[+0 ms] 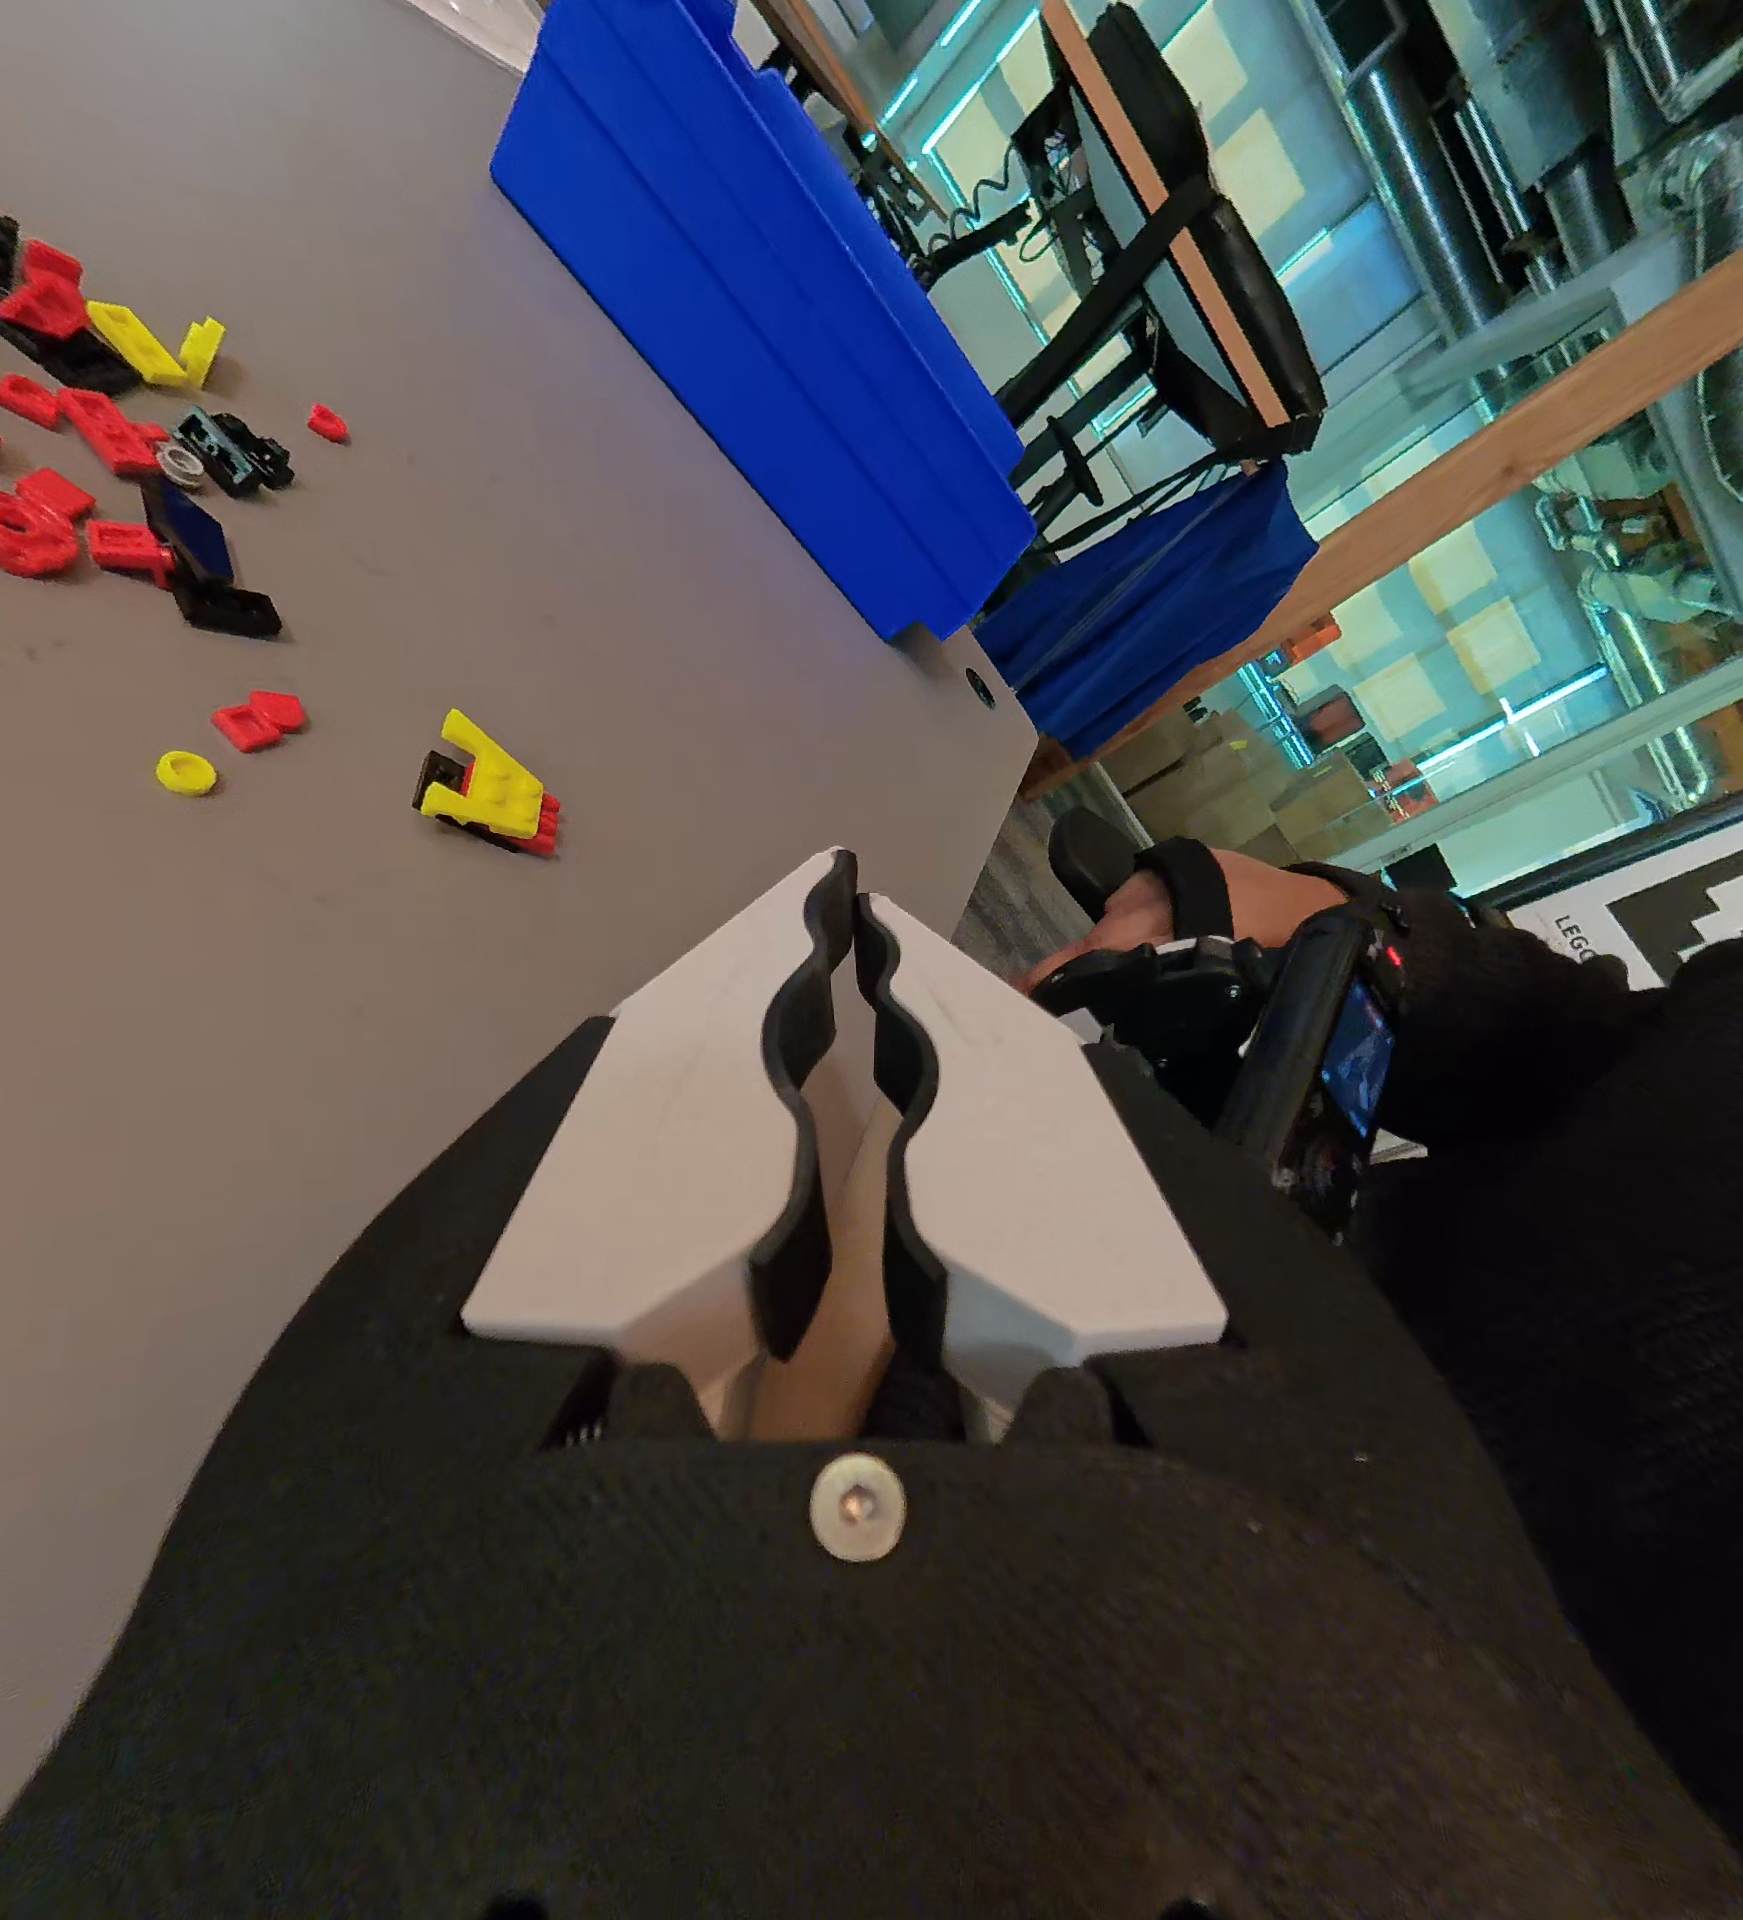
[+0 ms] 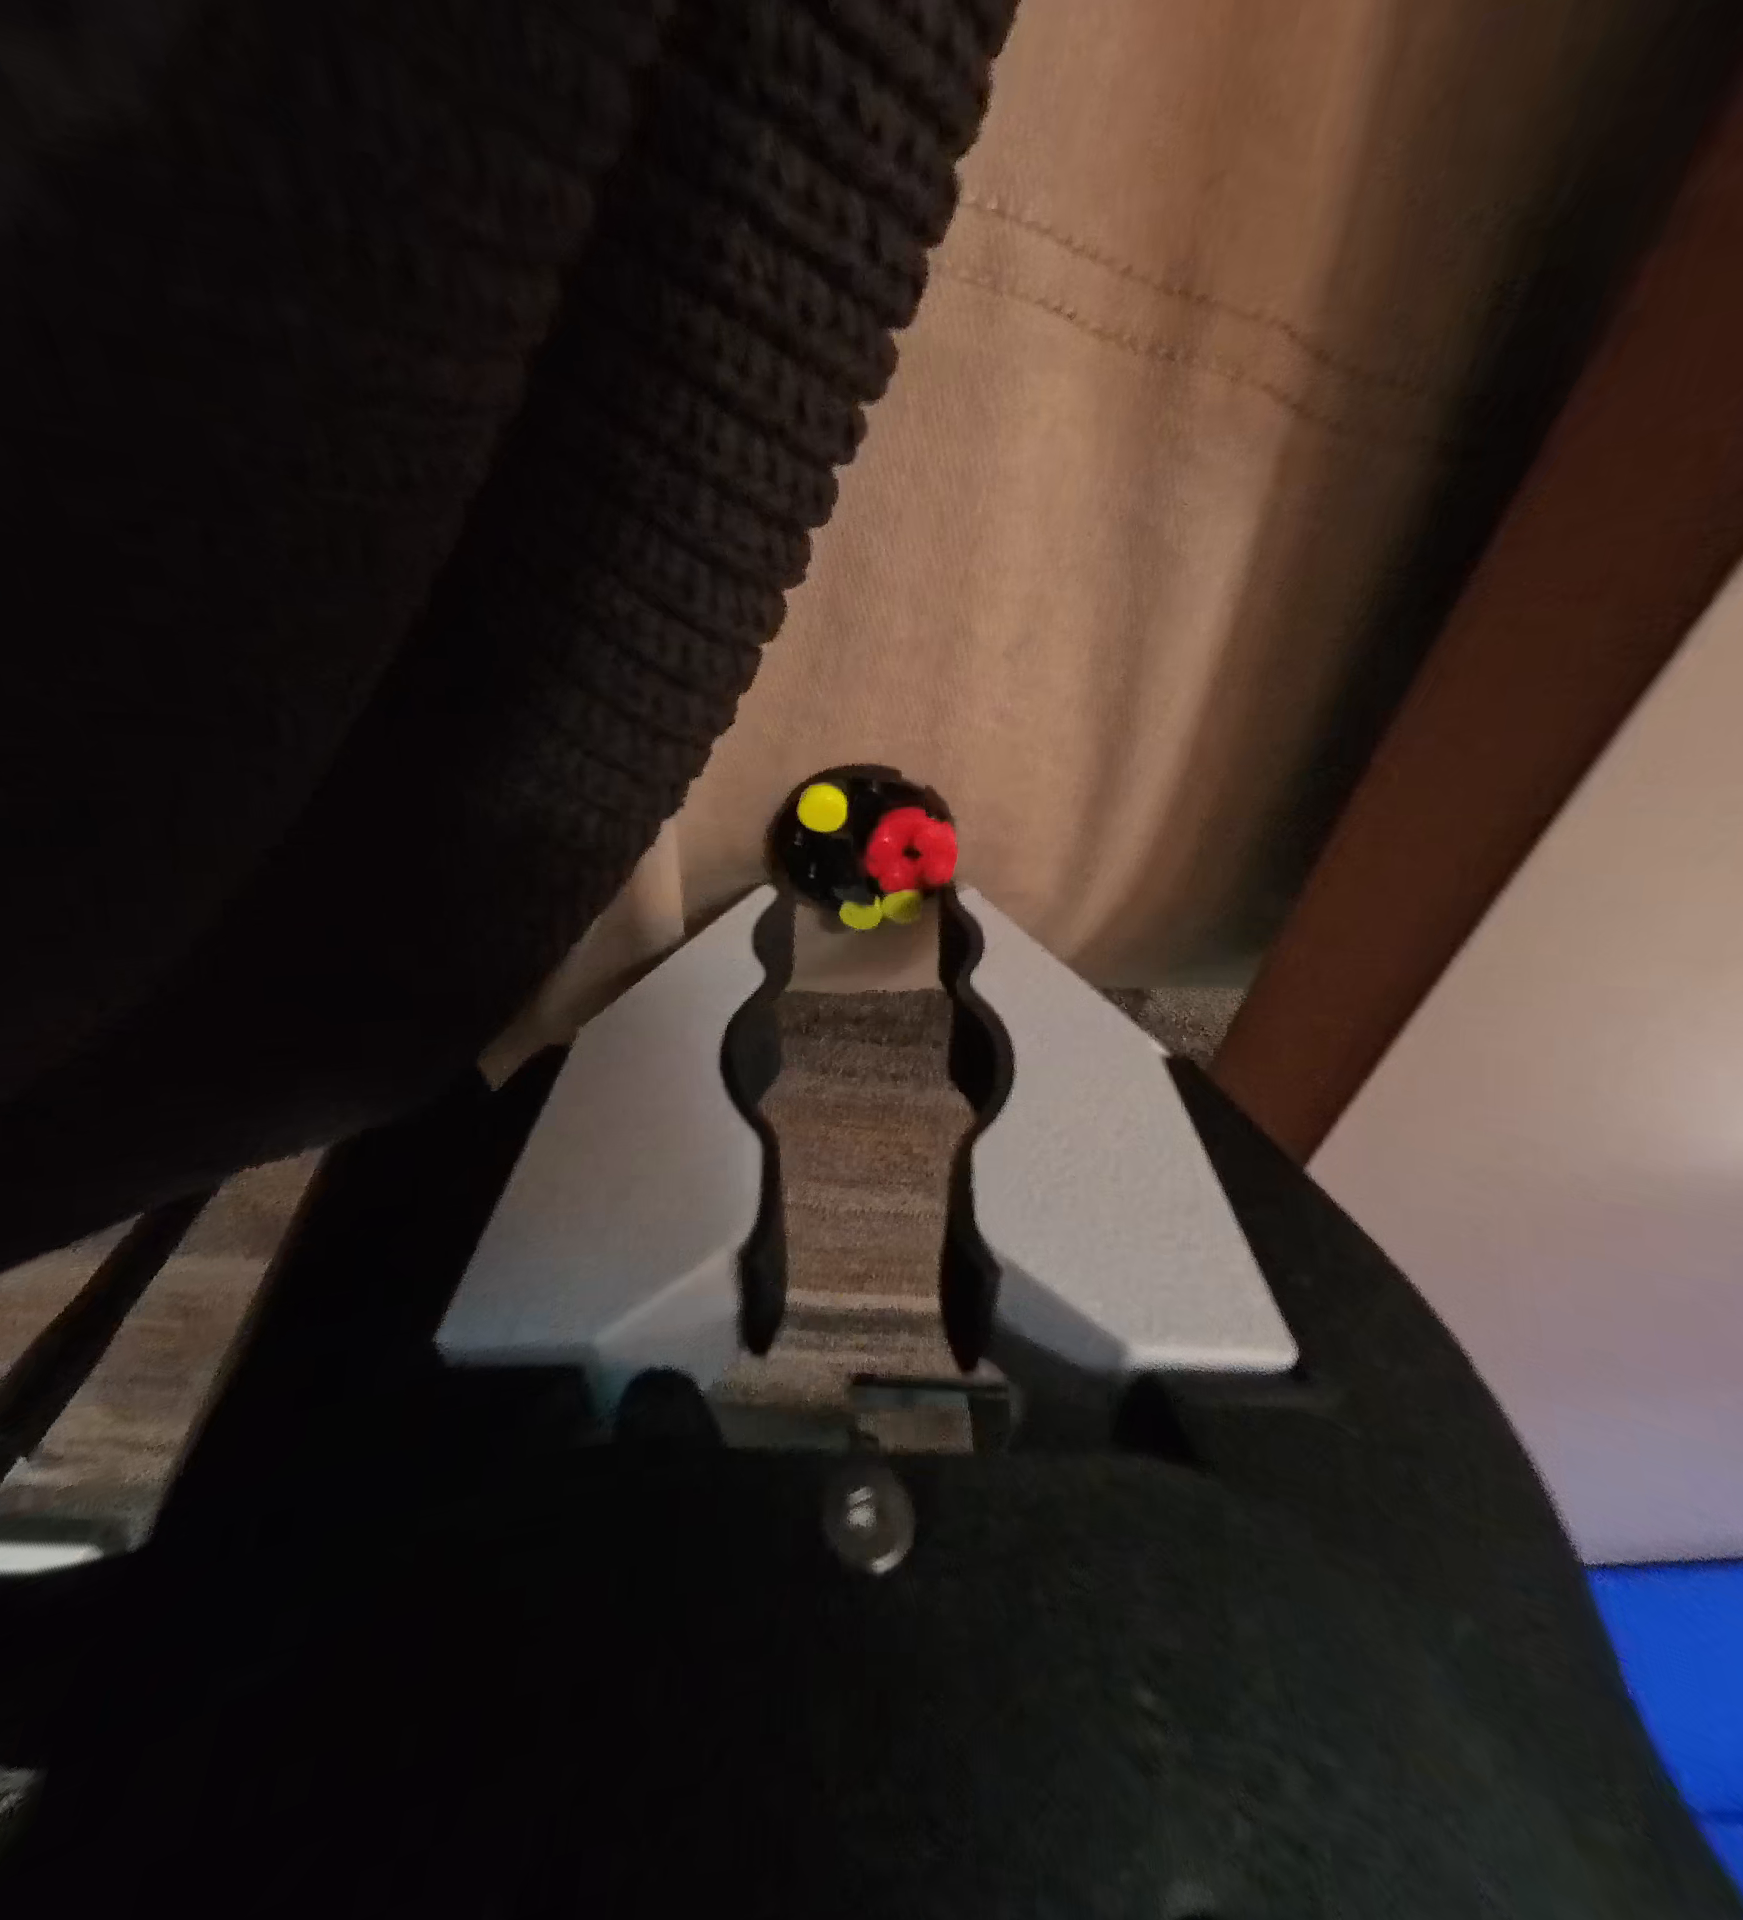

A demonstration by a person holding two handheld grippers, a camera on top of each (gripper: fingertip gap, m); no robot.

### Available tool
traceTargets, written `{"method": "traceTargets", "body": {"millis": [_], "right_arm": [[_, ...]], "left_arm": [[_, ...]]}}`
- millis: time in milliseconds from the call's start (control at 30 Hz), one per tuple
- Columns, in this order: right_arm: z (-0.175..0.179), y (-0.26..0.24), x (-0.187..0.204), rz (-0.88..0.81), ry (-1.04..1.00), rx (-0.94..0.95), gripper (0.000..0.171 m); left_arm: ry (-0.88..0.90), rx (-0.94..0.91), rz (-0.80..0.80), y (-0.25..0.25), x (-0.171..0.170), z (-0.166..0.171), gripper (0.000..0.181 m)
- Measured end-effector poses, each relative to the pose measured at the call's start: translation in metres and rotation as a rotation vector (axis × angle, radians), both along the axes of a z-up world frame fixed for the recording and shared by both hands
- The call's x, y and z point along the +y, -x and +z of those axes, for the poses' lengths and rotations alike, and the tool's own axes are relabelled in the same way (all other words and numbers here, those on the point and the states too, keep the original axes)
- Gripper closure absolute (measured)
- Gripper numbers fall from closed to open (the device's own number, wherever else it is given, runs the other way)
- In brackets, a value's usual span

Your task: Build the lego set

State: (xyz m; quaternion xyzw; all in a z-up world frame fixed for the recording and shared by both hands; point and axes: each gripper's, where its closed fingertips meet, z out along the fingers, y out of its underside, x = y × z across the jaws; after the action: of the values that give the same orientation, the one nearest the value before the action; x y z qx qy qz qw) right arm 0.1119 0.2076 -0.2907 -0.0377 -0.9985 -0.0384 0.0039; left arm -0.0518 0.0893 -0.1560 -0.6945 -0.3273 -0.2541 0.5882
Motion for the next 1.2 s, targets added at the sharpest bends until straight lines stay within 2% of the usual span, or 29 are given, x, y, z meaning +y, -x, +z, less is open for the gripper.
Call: {"method": "traceTargets", "body": {"millis": [167, 267, 333, 433, 500, 567, 667, 800, 967, 1067, 1133, 1200], "right_arm": [[0.016, 0.007, -0.016, -0.058, 0.150, 0.013, 0.146], [0.042, 0.021, -0.034, -0.110, 0.326, 0.025, 0.146], [0.066, 0.045, -0.050, -0.132, 0.474, 0.094, 0.146], [0.105, 0.108, -0.073, -0.221, 0.748, 0.289, 0.147], [0.124, 0.142, -0.086, -0.336, 0.939, 0.327, 0.147], [0.131, 0.157, -0.095, -0.423, 1.060, 0.269, 0.147], [0.125, 0.165, -0.093, -0.361, 1.019, 0.337, 0.147], [0.117, 0.170, -0.099, -0.281, 0.943, 0.443, 0.148], [0.126, 0.178, -0.103, -0.374, 1.016, 0.465, 0.148], [0.130, 0.181, -0.105, -0.446, 1.080, 0.426, 0.148], [0.134, 0.181, -0.107, -0.474, 1.121, 0.407, 0.148], [0.134, 0.181, -0.108, -0.494, 1.137, 0.395, 0.148]], "left_arm": [[0.005, 0.004, 0.015, 0.003, 0.000, -0.001, 0.181], [0.002, -0.003, 0.023, 0.005, 0.000, -0.002, 0.181], [-0.002, -0.009, 0.023, 0.005, 0.001, -0.003, 0.181], [-0.014, -0.001, 0.019, 0.005, 0.003, -0.001, 0.181], [-0.032, 0.022, 0.016, 0.003, 0.004, 0.003, 0.181], [-0.067, 0.048, 0.006, 0.001, 0.005, 0.011, 0.181], [-0.078, 0.063, 0.004, 0.000, 0.003, 0.014, 0.178], [-0.097, -0.049, -0.023, 0.000, 0.001, 0.008, 0.171], [-0.076, -0.099, -0.043, -0.003, 0.005, 0.001, 0.167], [-0.146, -0.142, -0.033, -0.002, 0.010, 0.010, 0.167], [-0.175, -0.167, -0.014, 0.001, 0.011, 0.012, 0.169], [-0.174, -0.162, 0.010, 0.006, 0.011, 0.010, 0.178]]}}
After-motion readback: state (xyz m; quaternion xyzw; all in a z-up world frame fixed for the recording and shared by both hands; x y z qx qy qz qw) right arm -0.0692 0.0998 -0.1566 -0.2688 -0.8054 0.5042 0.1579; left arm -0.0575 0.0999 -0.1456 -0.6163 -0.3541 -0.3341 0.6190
